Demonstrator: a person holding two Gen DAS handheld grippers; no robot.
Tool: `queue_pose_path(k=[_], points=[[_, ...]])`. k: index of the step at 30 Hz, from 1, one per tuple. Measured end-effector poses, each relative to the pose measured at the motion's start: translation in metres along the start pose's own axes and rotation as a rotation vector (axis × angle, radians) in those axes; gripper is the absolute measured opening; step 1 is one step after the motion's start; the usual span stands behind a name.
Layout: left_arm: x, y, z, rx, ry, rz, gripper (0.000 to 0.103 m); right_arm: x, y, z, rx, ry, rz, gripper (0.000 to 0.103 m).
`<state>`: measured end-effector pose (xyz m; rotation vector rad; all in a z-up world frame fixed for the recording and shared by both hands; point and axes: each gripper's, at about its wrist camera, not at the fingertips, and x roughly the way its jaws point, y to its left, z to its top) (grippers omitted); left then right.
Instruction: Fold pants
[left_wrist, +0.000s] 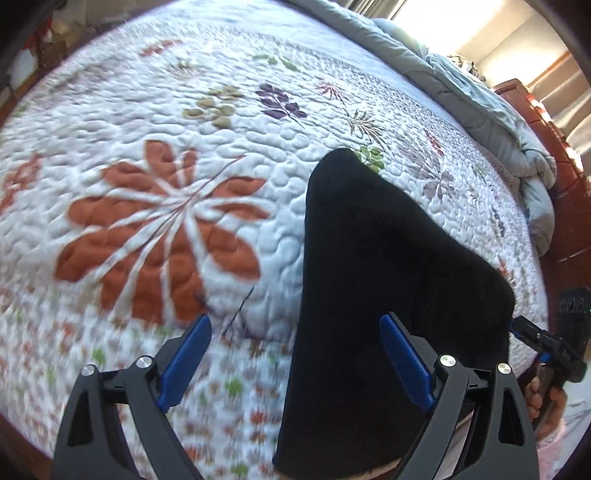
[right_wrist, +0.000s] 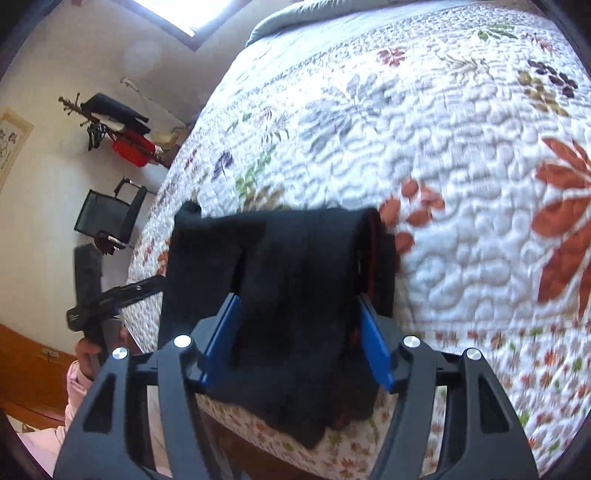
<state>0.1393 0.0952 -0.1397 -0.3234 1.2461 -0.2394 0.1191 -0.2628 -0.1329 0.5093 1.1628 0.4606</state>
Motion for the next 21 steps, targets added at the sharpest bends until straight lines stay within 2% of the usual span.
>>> queue_pose_path(k=[1, 2, 3, 4, 6, 9, 10, 11, 12, 13, 15, 19, 21], points=[[0.006, 0.002, 0.006, -0.005, 0.018, -0.023, 0.093, 0.002, 0.0, 0.005, 0.008, -0.002, 0.003, 0.063], [0.012, 0.003, 0.012, -0.012, 0.034, -0.042, 0.093, 0.005, -0.005, 0.01, 0.009, 0.0, 0.011, 0.055], [0.019, 0.006, 0.019, -0.019, 0.052, -0.072, 0.093, 0.009, -0.007, 0.016, 0.01, 0.005, 0.02, 0.039], [0.024, 0.008, 0.025, -0.036, 0.06, -0.097, 0.093, 0.014, -0.008, 0.021, 0.016, 0.012, 0.019, 0.031], [0.029, 0.012, 0.034, -0.066, 0.056, -0.139, 0.093, 0.017, -0.011, 0.032, 0.017, 0.01, 0.024, 0.022], [0.035, 0.014, 0.048, -0.091, 0.039, -0.193, 0.091, 0.013, -0.009, 0.039, 0.003, -0.018, 0.022, 0.019], [0.037, 0.012, 0.051, -0.093, 0.04, -0.21, 0.087, 0.011, -0.01, 0.04, 0.004, -0.023, 0.028, 0.018], [0.038, 0.011, 0.052, -0.094, 0.044, -0.225, 0.071, 0.009, -0.01, 0.041, 0.006, -0.03, 0.029, 0.017], [0.041, 0.008, 0.054, -0.099, 0.06, -0.27, 0.062, 0.006, -0.011, 0.041, 0.005, -0.037, 0.025, 0.016], [0.043, 0.007, 0.055, -0.11, 0.068, -0.293, 0.056, 0.005, -0.011, 0.041, 0.003, -0.043, 0.02, 0.016], [0.04, 0.0, 0.055, -0.098, 0.059, -0.279, 0.054, 0.001, -0.014, 0.041, 0.007, -0.053, 0.018, 0.016], [0.034, -0.008, 0.052, -0.084, 0.046, -0.285, 0.036, -0.004, -0.021, 0.045, 0.019, -0.078, 0.002, 0.015], [0.037, -0.01, 0.052, -0.091, 0.045, -0.259, 0.033, -0.002, -0.027, 0.047, 0.033, -0.07, -0.009, 0.015]])
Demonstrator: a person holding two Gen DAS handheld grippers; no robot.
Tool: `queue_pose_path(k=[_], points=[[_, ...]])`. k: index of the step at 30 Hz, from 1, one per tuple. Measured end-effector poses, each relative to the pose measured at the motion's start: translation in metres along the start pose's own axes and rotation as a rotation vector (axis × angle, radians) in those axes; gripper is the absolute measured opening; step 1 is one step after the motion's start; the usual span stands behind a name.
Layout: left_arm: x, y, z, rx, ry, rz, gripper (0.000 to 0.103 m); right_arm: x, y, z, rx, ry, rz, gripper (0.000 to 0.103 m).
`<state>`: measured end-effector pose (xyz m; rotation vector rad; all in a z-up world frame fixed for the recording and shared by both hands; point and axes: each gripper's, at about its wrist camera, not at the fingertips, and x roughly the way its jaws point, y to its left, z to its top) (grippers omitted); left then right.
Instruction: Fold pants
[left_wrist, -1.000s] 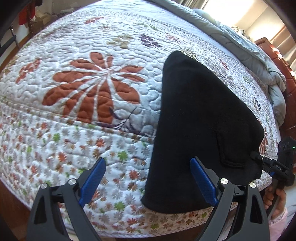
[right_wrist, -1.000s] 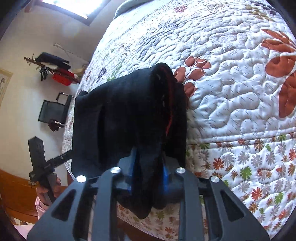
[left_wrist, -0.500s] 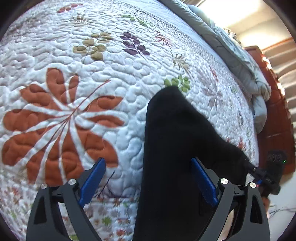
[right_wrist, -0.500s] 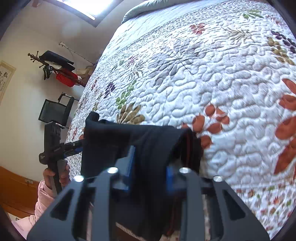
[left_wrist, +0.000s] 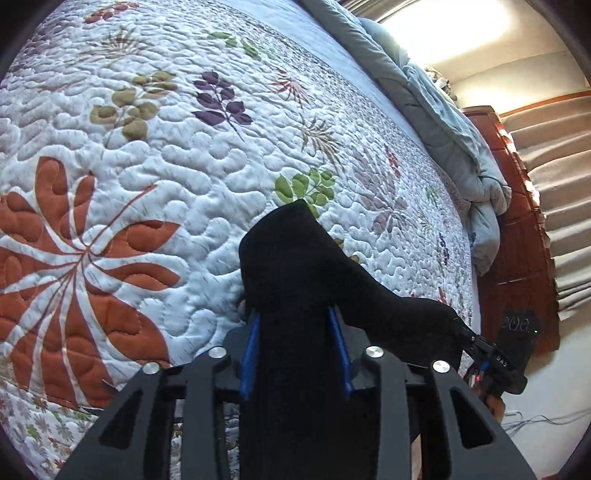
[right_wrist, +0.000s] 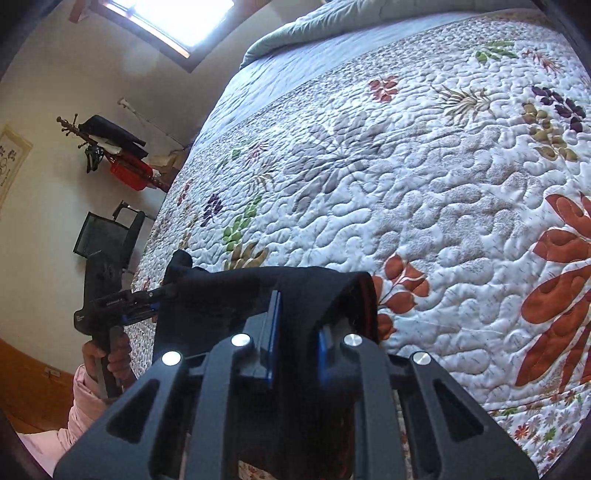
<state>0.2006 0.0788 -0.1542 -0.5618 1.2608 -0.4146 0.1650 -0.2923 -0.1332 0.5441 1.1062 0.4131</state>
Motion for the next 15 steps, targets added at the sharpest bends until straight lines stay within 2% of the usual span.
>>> queue_pose_path(k=[3, 5, 8, 10, 11, 12, 15], points=[[0.011, 0.006, 0.002, -0.009, 0.007, 0.059, 0.033, 0.019, -0.009, 0.0, 0.01, 0.039, -0.052, 0.014], [0.019, 0.01, 0.003, -0.015, 0.009, 0.072, 0.038, 0.034, -0.017, -0.001, 0.021, 0.056, -0.078, 0.014], [0.018, 0.013, 0.002, -0.018, 0.008, 0.076, 0.046, 0.036, -0.025, -0.003, 0.068, 0.046, -0.036, 0.015], [0.011, 0.016, -0.001, -0.032, 0.009, 0.077, 0.057, 0.027, -0.021, -0.005, 0.057, 0.034, -0.01, 0.028], [0.008, 0.017, -0.002, -0.043, 0.006, 0.073, 0.061, 0.019, -0.019, -0.008, 0.059, 0.031, 0.002, 0.043], [0.003, 0.02, -0.006, -0.06, 0.004, 0.064, 0.063, 0.011, -0.016, -0.011, 0.053, 0.027, 0.014, 0.051], [-0.007, 0.021, -0.025, -0.073, 0.019, 0.048, 0.069, -0.015, -0.008, -0.026, 0.031, 0.013, 0.04, 0.054]])
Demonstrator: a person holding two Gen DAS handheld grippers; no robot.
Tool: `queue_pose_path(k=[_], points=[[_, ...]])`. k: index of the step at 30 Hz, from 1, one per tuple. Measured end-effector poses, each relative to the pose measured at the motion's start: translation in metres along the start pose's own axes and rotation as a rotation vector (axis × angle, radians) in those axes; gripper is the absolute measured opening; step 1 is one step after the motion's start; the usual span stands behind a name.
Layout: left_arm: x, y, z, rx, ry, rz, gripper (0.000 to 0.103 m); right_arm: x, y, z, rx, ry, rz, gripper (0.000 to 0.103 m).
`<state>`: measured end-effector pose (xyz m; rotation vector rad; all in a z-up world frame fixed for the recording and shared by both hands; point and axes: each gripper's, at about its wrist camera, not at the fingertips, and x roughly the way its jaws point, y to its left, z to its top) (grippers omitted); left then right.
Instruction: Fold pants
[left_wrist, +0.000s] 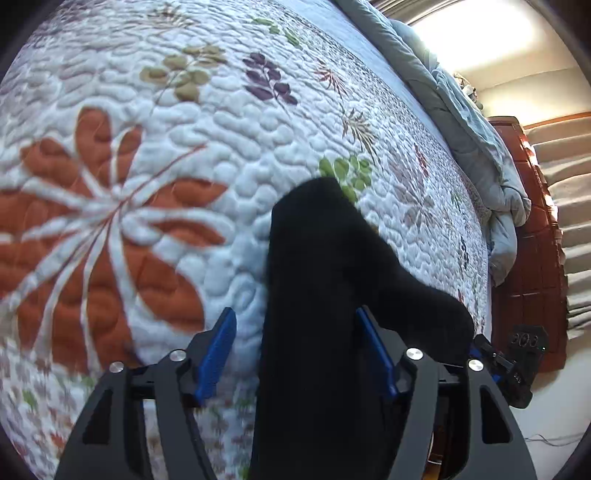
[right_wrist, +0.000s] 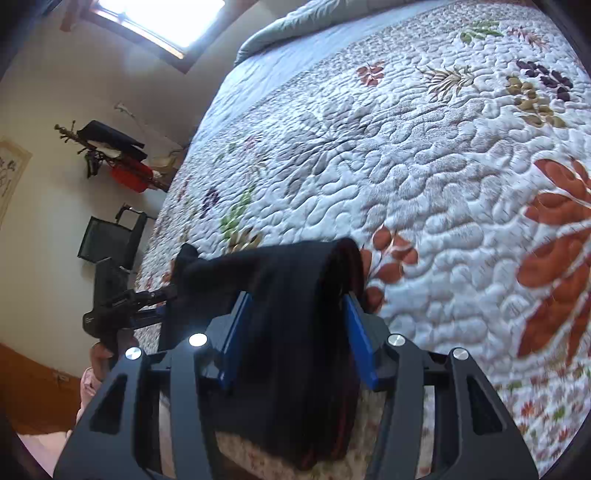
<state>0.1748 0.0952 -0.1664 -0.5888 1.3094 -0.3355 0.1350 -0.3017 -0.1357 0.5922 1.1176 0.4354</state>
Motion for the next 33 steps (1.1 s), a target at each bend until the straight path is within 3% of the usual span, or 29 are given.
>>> queue_pose_path(k=[3, 7, 10, 12, 14, 16, 19, 23, 25, 28, 30, 33], points=[[-0.006, -0.004, -0.029, 0.025, 0.033, -0.015, 0.071, -0.016, 0.0, -0.025, 0.016, 0.023, 0.058, 0.056], [-0.002, -0.005, -0.062, 0.028, 0.08, -0.021, 0.075, -0.015, -0.004, -0.056, 0.048, 0.075, 0.064, 0.054], [-0.001, -0.007, -0.076, 0.009, 0.091, -0.042, 0.068, -0.011, 0.003, -0.069, 0.011, 0.089, 0.051, 0.031], [-0.007, -0.015, -0.08, 0.038, 0.06, 0.007, 0.058, -0.012, 0.014, -0.07, -0.029, 0.103, 0.044, 0.013], [-0.014, -0.019, -0.08, 0.046, 0.043, 0.028, 0.044, -0.016, 0.026, -0.07, -0.064, 0.11, 0.05, 0.009], [-0.016, -0.022, -0.081, 0.063, 0.042, 0.069, 0.042, -0.014, 0.033, -0.071, -0.095, 0.131, -0.007, 0.009], [-0.002, -0.023, -0.084, 0.096, 0.048, 0.145, 0.047, 0.004, 0.029, -0.078, -0.14, 0.184, -0.193, 0.009], [0.002, -0.019, -0.088, 0.111, 0.028, 0.147, 0.05, 0.013, 0.016, -0.084, -0.086, 0.18, -0.174, 0.008], [-0.003, -0.019, -0.091, 0.116, 0.022, 0.148, 0.052, 0.01, 0.016, -0.084, -0.082, 0.177, -0.172, 0.009], [-0.013, -0.024, -0.097, 0.143, -0.003, 0.211, 0.067, 0.0, 0.02, -0.085, -0.093, 0.157, -0.182, 0.031], [-0.022, -0.029, -0.101, 0.174, -0.023, 0.277, 0.071, -0.014, 0.018, -0.087, -0.101, 0.136, -0.218, 0.052], [-0.032, -0.033, -0.102, 0.186, -0.023, 0.32, 0.078, -0.024, 0.027, -0.087, -0.122, 0.126, -0.251, 0.064]])
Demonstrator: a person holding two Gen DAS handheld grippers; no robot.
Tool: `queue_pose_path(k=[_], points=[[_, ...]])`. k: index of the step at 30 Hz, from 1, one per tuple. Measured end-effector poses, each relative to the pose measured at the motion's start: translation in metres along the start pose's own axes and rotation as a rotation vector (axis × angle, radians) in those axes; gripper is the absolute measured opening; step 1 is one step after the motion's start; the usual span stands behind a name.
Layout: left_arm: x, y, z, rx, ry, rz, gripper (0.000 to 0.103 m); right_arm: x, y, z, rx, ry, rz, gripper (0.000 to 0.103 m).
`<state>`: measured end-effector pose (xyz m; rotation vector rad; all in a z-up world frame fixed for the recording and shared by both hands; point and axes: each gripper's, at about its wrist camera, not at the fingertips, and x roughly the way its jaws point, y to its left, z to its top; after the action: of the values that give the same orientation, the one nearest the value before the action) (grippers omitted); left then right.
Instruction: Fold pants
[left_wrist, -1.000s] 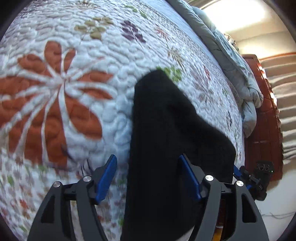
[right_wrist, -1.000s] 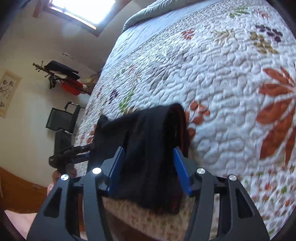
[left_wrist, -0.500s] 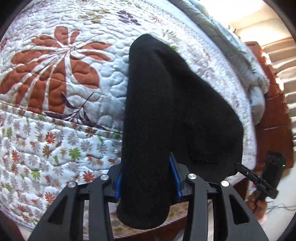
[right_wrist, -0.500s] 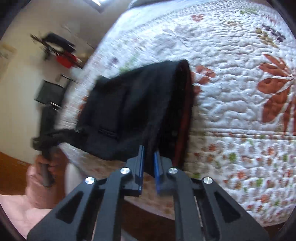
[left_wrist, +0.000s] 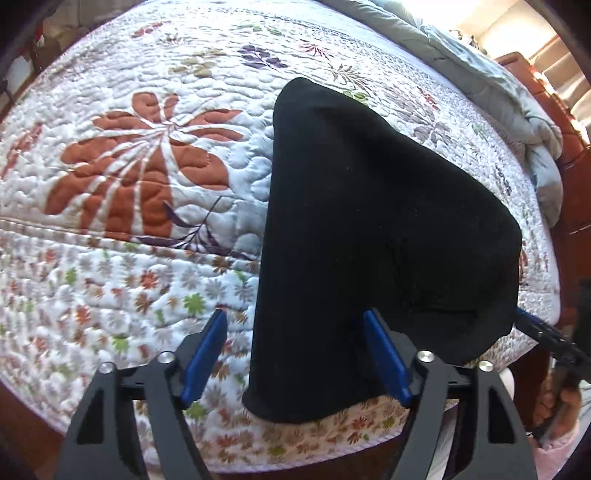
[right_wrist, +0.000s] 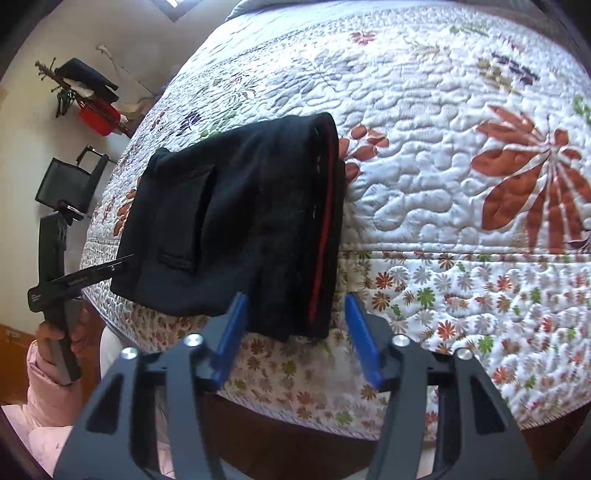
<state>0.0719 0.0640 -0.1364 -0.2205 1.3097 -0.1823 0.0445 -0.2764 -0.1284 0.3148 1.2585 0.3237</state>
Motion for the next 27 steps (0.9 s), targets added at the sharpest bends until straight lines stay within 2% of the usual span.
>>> queue_pose_path(k=[3, 5, 8, 13, 27], points=[[-0.007, -0.001, -0.002, 0.01, -0.009, 0.055, 0.079, -0.002, 0.01, 0.001, -0.022, 0.002, -0.051, 0.076], [-0.008, -0.005, -0.002, 0.015, -0.017, 0.078, 0.08, 0.003, 0.016, 0.0, -0.031, 0.008, -0.079, 0.076], [-0.002, -0.008, 0.0, 0.014, -0.001, 0.086, 0.08, 0.015, 0.015, 0.003, 0.005, 0.039, -0.048, 0.077], [0.008, -0.022, 0.004, 0.05, -0.003, 0.113, 0.08, 0.032, 0.016, 0.013, 0.041, 0.06, -0.049, 0.082], [0.022, -0.046, 0.019, 0.129, -0.024, 0.171, 0.085, 0.07, 0.028, 0.021, 0.039, 0.109, -0.101, 0.086]])
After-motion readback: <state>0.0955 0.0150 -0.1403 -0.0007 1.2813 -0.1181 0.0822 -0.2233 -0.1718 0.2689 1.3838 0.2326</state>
